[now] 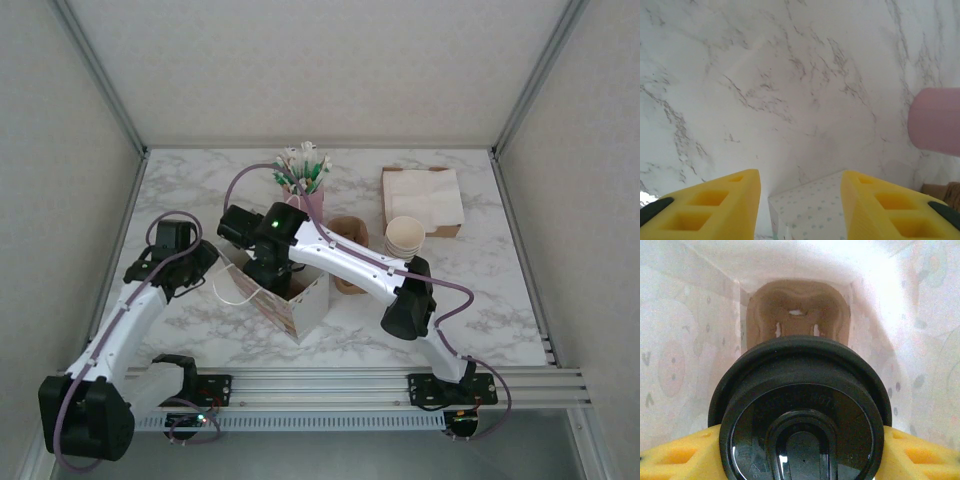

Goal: Pack the takeout coffee

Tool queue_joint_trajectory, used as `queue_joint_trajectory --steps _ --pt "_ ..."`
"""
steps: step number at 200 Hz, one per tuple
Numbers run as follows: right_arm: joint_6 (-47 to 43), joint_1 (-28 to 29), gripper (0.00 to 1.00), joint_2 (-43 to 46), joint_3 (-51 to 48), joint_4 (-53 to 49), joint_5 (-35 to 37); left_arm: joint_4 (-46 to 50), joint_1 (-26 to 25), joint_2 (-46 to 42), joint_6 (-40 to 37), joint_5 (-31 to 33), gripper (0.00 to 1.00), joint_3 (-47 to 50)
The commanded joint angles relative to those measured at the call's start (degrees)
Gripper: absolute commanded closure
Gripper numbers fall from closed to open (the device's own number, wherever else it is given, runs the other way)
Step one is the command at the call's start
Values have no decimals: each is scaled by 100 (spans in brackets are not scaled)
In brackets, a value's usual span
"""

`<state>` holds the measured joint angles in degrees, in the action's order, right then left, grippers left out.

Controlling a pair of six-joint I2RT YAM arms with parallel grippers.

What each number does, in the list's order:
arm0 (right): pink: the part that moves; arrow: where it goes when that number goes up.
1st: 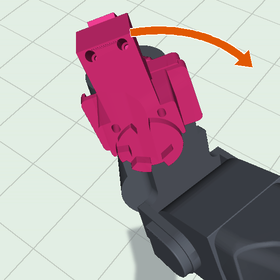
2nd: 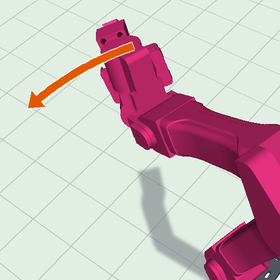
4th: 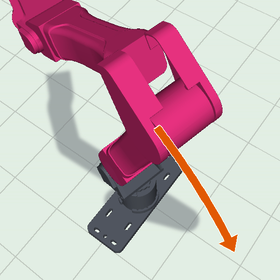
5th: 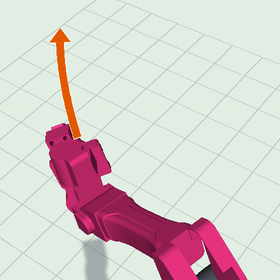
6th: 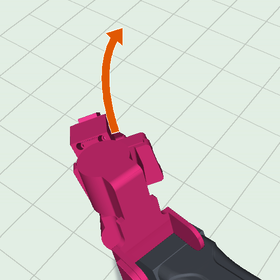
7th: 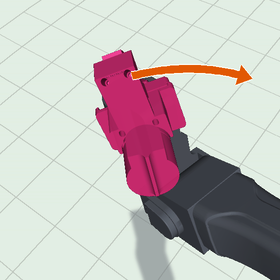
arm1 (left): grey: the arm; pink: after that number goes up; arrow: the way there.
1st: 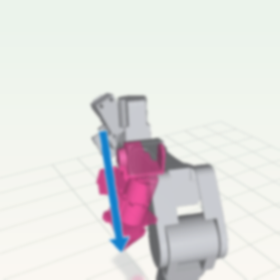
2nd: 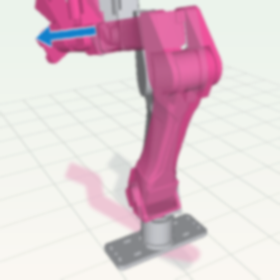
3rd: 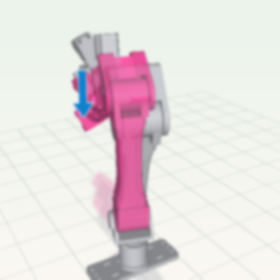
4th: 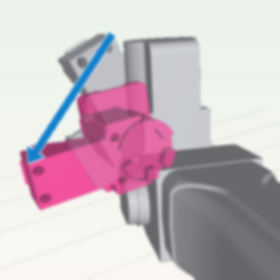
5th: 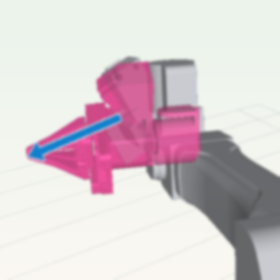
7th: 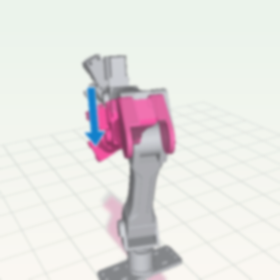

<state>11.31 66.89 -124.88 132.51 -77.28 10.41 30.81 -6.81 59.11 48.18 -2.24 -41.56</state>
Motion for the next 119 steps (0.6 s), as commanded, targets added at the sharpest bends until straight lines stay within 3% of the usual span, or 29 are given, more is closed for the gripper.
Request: queue_joint_trajectory --steps 1,119 --pt "0 -53 44 128 -32 220 3 -259 107 221 -79 -1 54 -90" --pt "57 -65 45 -110 -978 563 -57 -373 118 339 -115 -112 54 -11"
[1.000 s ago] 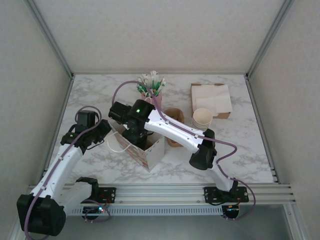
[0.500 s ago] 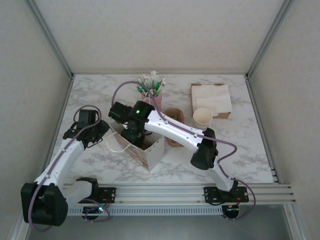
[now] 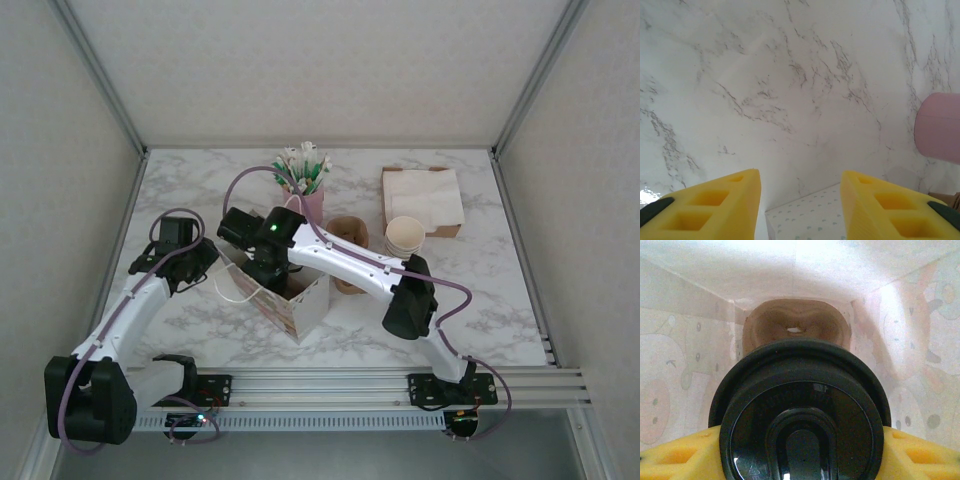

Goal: Pack the takeout coffee

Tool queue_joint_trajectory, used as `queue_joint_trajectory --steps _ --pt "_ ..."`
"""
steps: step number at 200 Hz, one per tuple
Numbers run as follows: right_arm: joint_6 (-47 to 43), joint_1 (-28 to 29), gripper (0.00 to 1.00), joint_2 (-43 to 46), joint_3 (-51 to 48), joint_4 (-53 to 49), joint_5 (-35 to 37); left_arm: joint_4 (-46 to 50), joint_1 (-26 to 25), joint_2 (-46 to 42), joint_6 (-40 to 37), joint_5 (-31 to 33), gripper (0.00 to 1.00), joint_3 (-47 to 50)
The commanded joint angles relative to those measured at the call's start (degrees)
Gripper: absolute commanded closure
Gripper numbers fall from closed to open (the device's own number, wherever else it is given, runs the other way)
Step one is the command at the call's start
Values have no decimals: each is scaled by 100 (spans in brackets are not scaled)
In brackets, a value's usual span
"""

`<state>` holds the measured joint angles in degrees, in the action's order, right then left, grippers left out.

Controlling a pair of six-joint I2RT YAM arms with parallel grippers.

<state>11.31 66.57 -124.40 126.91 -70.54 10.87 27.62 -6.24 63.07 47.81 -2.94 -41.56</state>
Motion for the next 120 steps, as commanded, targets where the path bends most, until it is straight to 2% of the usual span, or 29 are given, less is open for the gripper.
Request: queue_joint_trajectory --steps 1,33,70,120 --pt "61 -31 45 -157 -433 -105 -103 -54 57 -62 -78 -41 54 -15" --pt "115 -30 45 -83 -554 -119 -80 -2 55 -64 -87 -61 54 -45" --pt "108 -32 45 120 -138 -129 80 42 50 -127 -88 -14 54 -57" --pt "74 -30 46 320 -187 304 272 60 51 -149 -78 -18 54 -46"
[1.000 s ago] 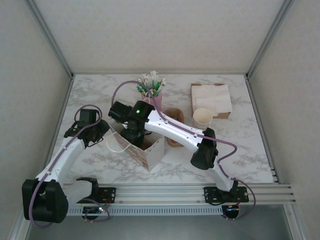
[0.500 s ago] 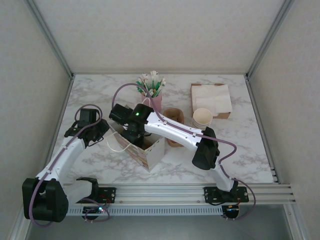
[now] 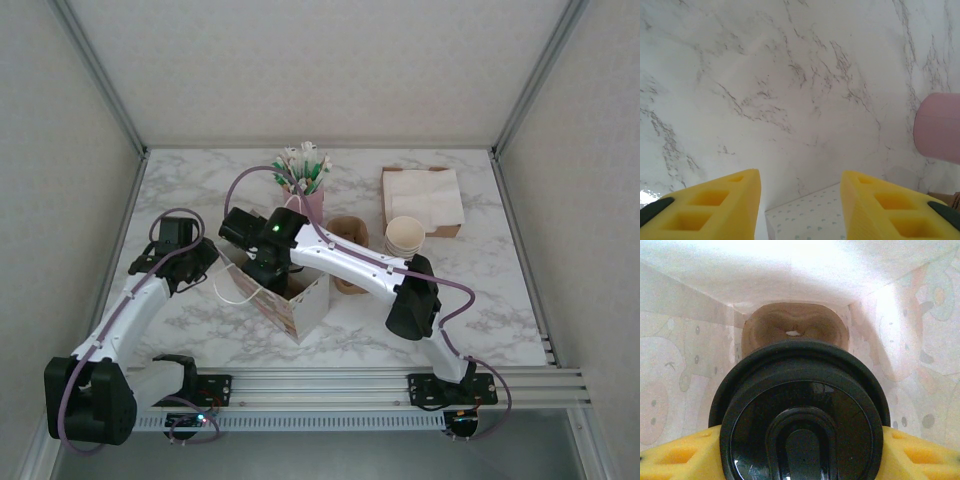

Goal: Pack the takeout coffee

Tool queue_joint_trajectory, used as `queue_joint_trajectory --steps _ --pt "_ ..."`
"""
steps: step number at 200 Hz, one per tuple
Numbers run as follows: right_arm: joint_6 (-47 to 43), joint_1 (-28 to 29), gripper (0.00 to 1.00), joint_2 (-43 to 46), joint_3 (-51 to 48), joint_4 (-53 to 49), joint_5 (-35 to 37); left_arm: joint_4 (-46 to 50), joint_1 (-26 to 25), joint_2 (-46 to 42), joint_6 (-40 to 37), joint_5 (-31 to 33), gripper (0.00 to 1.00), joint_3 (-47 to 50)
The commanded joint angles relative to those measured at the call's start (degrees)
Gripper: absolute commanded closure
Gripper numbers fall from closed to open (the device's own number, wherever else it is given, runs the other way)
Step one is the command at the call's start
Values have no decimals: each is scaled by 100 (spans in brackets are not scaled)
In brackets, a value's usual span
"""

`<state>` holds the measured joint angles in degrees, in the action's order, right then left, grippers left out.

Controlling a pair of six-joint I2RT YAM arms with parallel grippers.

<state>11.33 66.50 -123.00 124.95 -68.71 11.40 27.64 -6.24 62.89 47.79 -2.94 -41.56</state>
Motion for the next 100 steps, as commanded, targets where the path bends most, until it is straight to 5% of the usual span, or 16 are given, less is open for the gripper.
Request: queue_joint_trajectory --steps 1,100 --pt "71 -23 46 180 7 125 217 53 47 -130 -76 -25 54 -41" --pt "-37 -24 47 301 153 419 300 68 53 -136 -77 57 55 -36"
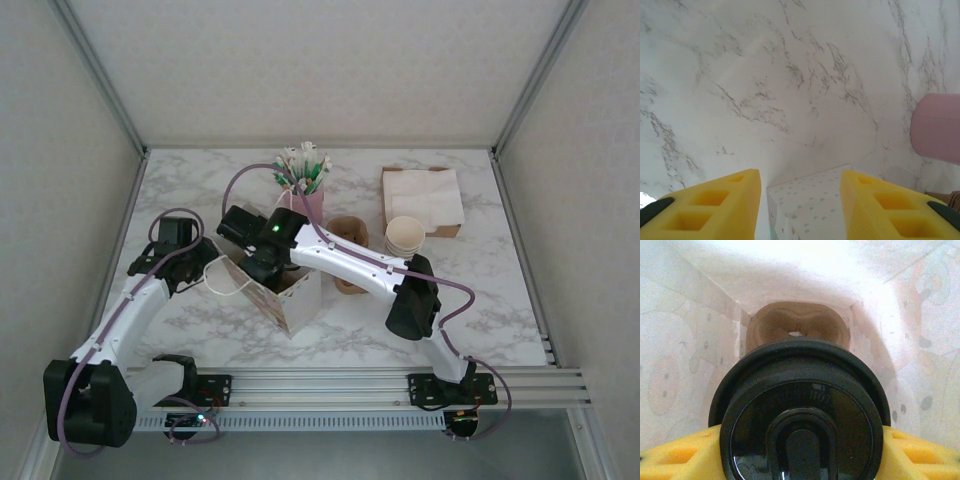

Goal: Pack the takeout coffee

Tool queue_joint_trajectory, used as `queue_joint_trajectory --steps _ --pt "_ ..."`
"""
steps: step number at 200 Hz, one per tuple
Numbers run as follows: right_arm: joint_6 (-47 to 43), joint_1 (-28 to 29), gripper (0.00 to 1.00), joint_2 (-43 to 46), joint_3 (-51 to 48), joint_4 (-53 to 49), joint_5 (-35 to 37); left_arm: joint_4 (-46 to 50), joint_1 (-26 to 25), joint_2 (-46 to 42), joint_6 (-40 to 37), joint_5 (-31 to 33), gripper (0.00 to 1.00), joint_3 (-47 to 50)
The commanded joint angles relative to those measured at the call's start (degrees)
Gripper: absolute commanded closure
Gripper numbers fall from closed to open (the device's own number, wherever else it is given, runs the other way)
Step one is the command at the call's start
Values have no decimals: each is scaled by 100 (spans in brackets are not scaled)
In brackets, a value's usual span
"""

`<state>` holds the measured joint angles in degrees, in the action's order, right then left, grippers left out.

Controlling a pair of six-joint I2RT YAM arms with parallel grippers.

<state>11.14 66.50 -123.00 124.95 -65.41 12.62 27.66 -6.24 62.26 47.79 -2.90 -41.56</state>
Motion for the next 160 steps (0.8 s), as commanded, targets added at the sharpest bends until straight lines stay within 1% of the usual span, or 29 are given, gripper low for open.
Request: queue_joint_trajectory --steps 1,34,63,92,109,129,160 --pt "-16 -23 47 302 157 93 179 70 53 -73 -81 52 55 -36" --pt "-14 -24 46 258 139 111 231 20 49 -55 -72 0 55 -27" --pt "17 -23 47 120 548 -273 428 33 59 -81 -77 7 55 1" --pt "24 -28 46 97 794 -536 328 49 52 -113 -70 44 55 -6" --pt "39 -27 46 67 663 -501 355 56 54 -114 -67 34 55 -10" --pt "99 -34 47 -37 514 -376 189 64 57 -134 -68 31 54 -8" --pt "73 -39 47 -67 169 86 15 65 60 -161 -59 41 54 16"
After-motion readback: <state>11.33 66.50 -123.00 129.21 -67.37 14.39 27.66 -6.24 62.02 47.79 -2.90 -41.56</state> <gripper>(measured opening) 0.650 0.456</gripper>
